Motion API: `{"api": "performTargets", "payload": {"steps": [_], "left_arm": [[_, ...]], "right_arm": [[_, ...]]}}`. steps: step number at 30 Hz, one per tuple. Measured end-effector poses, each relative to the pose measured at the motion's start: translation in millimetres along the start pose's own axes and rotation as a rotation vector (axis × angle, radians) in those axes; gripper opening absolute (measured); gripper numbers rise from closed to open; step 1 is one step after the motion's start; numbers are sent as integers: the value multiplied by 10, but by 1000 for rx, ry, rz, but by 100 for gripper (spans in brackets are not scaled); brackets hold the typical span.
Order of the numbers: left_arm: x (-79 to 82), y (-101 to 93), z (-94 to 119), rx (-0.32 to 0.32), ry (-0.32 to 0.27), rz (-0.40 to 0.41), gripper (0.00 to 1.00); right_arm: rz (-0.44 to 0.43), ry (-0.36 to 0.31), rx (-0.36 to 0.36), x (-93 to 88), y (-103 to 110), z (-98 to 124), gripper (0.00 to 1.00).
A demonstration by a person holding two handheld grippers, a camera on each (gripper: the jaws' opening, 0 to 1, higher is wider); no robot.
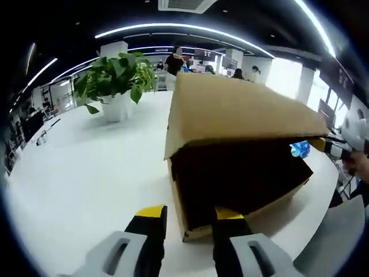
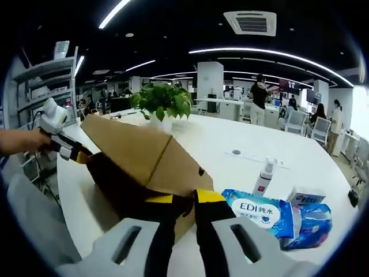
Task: Operate the shoe box by opening the lid, removing the specified soft item, and placing it in the target area until the item is outside and the box remains undamaged.
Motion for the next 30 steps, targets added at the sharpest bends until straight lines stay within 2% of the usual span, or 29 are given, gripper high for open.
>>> {"api": "performTargets", "payload": {"steps": [10,17,30], "left_arm": [[65,-30,110,-35,-44,-37,42],[108,-76,143,-73,-76,-74,51],[184,-100,199,-119,-117,-136,57]], "right_arm": [[81,18,66,-89,127,5,19],[95,27,101,-138,172,31,23],[98,40,158,-196,284,44,32]]}}
Point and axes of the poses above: the point that each gripper's makers call its tool centre point, and the gripper's own axes: z roughly backward along the fingers, y roughly to its left, x roughly out of its top, the point moved 4 cm from there along z, roughly backward along the fingers, and after that the axes turned 15 degrees about x, right-handed, at the moved point
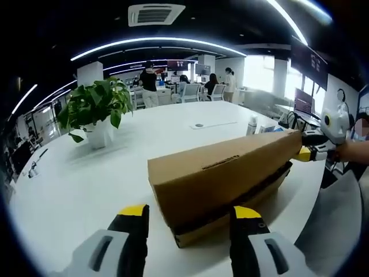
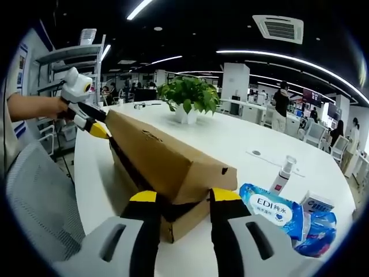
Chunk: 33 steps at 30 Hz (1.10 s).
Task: Operate the shoe box by opening the lid, removing the specified soft item, and placing it in the target area until the item is outside and the box remains undamaged.
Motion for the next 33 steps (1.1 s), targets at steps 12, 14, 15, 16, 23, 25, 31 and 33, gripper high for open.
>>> {"api": "performTargets", "payload": {"steps": [12,14,15,16,23,25,31,33], "left_arm": [[-67,-84,-14,-52,20,-16,58],[-75,-91,-5,-60,22,-14,58],[-80,-96,-2,-66,25,-13,59],[-82,-97,-1,-68,25,-13,59],[-132,-130,2,-98,35,-17,63],[-146,-141,-5,-107,40,-15,65],[-199,-158,-45,-105,54,-20,65],[-212,-162,-55,-102,56,-20,65]], "right_arm": [[-24,20,34,-92,105,2,34],[-27,25,39,-100,118,-2,34],[-34,22,42,-99,129,-3,35],[-38,17,45,-95,138,-4,35],[-77,16,55,-114,172,-16,38],[-87,16,55,-121,177,-23,39],[-128,14,54,-171,194,-59,42],[-131,17,54,-186,197,-66,42]]}}
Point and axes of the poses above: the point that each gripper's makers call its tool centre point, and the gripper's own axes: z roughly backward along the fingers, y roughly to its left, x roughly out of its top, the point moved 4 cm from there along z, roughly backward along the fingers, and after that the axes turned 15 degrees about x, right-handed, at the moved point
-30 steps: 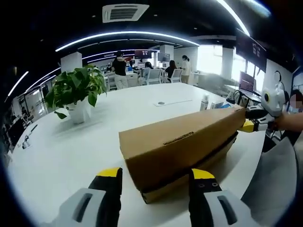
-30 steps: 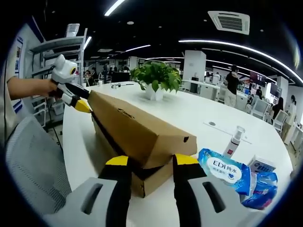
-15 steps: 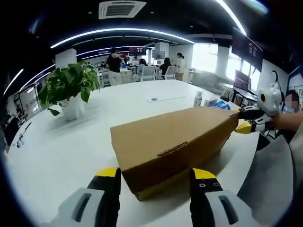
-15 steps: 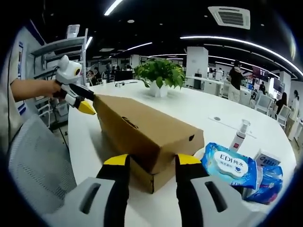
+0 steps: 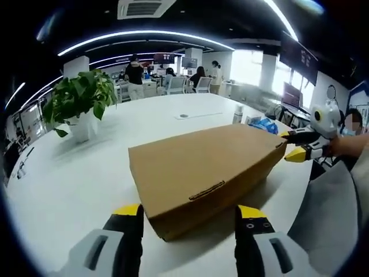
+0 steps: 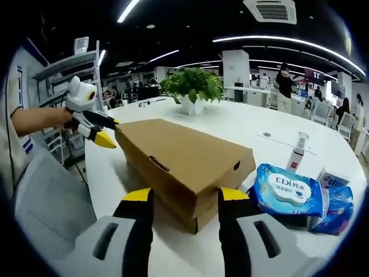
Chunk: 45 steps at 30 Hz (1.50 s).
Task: Operate the shoe box by opening the lid, removing the specified soft item, and placing it in the target area until the item is outside and the box remains undamaged.
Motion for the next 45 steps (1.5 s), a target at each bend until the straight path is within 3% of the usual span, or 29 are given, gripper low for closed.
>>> {"api": "performTargets", "payload": {"steps": [18,25,30,45], "left_arm": [[-92,-12,-112,25,8,19,65],[-97,11,-139,48,17,24,59],[-131,11,-191,57,25,20,58],[-17,65,-348,79,29,16,58]], "right_arm": [[-48,12,-7,-105,-40,-72,43],[-74,-2,-39,-129,-92,-81,38],[-48,28,-48,-159,-128,-95,34],[-51,37,-57,-97,-296,-190,35]]}}
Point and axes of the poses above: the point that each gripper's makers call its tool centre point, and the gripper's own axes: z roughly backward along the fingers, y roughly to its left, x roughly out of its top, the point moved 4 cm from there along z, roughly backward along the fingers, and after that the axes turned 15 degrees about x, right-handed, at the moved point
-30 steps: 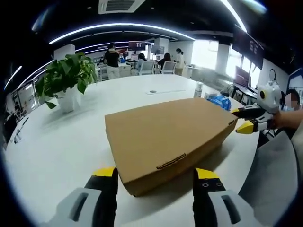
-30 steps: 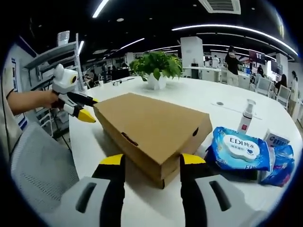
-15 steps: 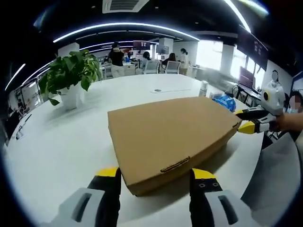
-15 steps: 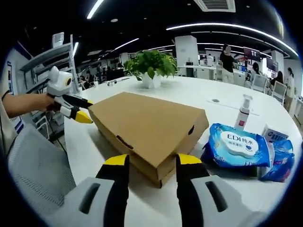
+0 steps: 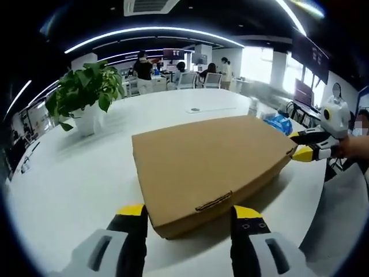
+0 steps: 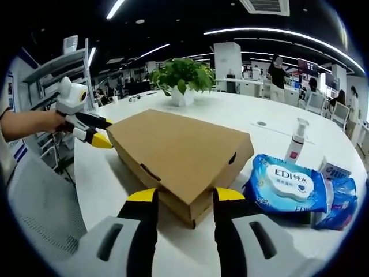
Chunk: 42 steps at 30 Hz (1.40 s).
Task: Operate the shoe box by opening the lid, removing the specified soft item, and placing it in the target area until the item is outside and the box remains undamaged.
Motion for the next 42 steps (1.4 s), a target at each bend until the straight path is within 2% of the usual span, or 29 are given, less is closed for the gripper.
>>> {"api": "performTargets", "payload": {"steps": [14,42], "left_arm": [[86,66,-178,14,20,40,57],[296,151,-471,22,33,26,55]], "right_arm": [[-9,11,-4,101,-191,-136,37],[0,35,-8,252,-539,-307,38]]}}
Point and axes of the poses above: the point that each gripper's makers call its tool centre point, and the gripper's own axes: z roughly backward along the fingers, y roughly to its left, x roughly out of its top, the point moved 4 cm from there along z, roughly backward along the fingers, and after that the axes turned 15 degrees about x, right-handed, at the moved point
